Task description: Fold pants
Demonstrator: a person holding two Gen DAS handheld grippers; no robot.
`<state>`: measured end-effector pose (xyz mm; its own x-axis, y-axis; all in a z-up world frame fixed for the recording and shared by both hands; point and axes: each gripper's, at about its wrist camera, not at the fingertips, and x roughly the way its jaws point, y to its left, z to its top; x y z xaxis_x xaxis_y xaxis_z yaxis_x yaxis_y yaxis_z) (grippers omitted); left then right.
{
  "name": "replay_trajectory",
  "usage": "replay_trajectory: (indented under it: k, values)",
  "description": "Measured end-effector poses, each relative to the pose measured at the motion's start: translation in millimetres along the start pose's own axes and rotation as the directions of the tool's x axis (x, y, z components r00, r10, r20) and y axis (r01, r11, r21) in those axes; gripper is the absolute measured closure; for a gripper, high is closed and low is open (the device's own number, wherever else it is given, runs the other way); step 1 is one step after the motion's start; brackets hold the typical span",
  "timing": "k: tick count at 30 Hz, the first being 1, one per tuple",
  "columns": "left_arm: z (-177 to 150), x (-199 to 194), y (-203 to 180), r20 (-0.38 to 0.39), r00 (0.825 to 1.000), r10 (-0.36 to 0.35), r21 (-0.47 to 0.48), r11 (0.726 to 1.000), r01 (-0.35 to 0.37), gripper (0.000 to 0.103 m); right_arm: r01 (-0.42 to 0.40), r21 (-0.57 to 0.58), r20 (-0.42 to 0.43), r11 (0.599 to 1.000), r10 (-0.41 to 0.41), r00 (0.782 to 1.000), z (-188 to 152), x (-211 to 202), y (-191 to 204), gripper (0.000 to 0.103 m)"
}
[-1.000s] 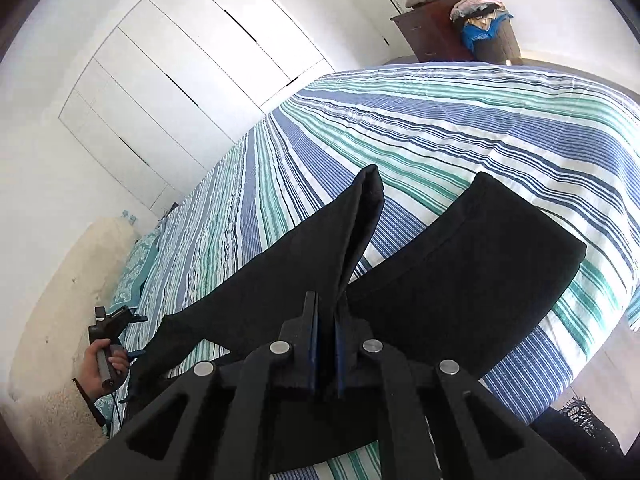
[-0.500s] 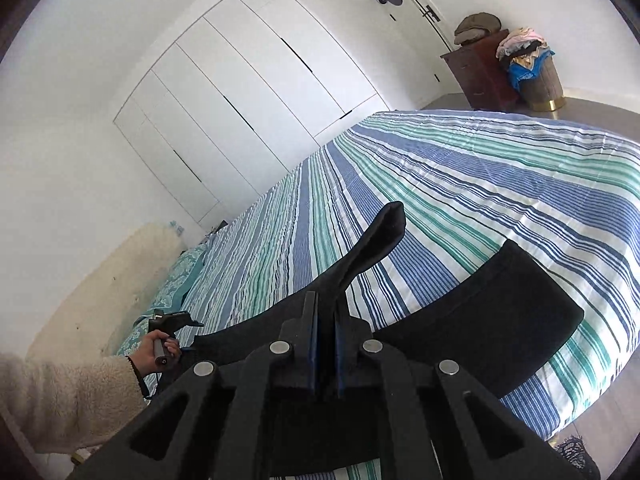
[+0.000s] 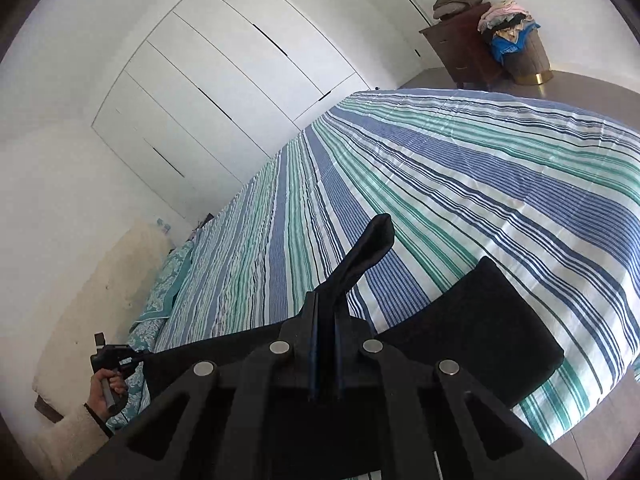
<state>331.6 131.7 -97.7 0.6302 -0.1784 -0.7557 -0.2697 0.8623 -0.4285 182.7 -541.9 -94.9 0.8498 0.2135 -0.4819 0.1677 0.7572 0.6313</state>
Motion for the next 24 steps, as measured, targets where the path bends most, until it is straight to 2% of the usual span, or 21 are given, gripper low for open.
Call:
replay_trajectory:
  k: [2,4,7,8,9,11,14,16,18,19,22,23,24]
  values:
    - [-47,-22,15,-0.008,0.999,0.034,0.026,0.999,-0.034,0.098,0.025,0.046,-0.057,0.999,-0.023,0.998,9,7,-18,0.096]
    - [-83,-15,31,-0.046,0.998,0.052,-0.003,0.999,-0.053,0.099,0.123,0.099,-0.141,0.987,-0.109,0.984,2,17,-43,0.096]
    - [-114,-5,53,-0.097,0.993,0.065,-0.065,0.995,-0.071,0.099,0.264,0.130,-0.262,0.956,-0.223,0.939,-29,29,-79,0.096]
    - [-122,-9,54,-0.095,0.994,0.061,-0.077,0.995,-0.068,0.099,0.286,0.170,-0.289,0.943,-0.230,0.929,-37,30,-89,0.096]
    - [-128,-13,50,-0.087,0.995,0.057,-0.078,0.995,-0.064,0.099,0.281,0.205,-0.293,0.938,-0.215,0.932,-38,28,-94,0.096]
    - [-124,-19,43,-0.067,0.997,0.049,-0.063,0.997,-0.053,0.099,0.287,0.175,-0.272,0.942,-0.234,0.933,-35,23,-91,0.096]
    - [-104,-31,36,-0.018,1.000,0.014,-0.058,0.998,-0.015,0.099,0.292,0.131,-0.289,0.947,-0.246,0.925,-25,23,-87,0.096]
    - [-94,-45,33,0.014,1.000,-0.004,-0.050,0.999,0.004,0.099,0.275,0.097,-0.274,0.957,-0.240,0.931,-10,20,-81,0.096]
    - [-103,-57,33,0.018,1.000,-0.010,-0.042,0.999,0.011,0.099,0.281,0.054,-0.265,0.958,-0.258,0.929,3,20,-79,0.096]
    - [-110,-59,37,0.006,1.000,-0.013,-0.043,0.999,0.014,0.099,0.297,0.023,-0.274,0.955,-0.280,0.920,6,24,-81,0.096]
    - [-133,-52,46,-0.048,0.999,0.018,-0.038,0.999,-0.020,0.099,0.388,-0.050,-0.309,0.920,-0.384,0.870,0,35,-99,0.096]
    - [-139,-49,51,-0.073,0.997,0.030,-0.034,0.999,-0.033,0.099,0.401,-0.046,-0.327,0.915,-0.393,0.860,-6,38,-107,0.096]
    - [-138,-46,57,-0.092,0.995,0.035,-0.040,0.998,-0.039,0.099,0.399,-0.017,-0.342,0.917,-0.380,0.859,-8,39,-112,0.096]
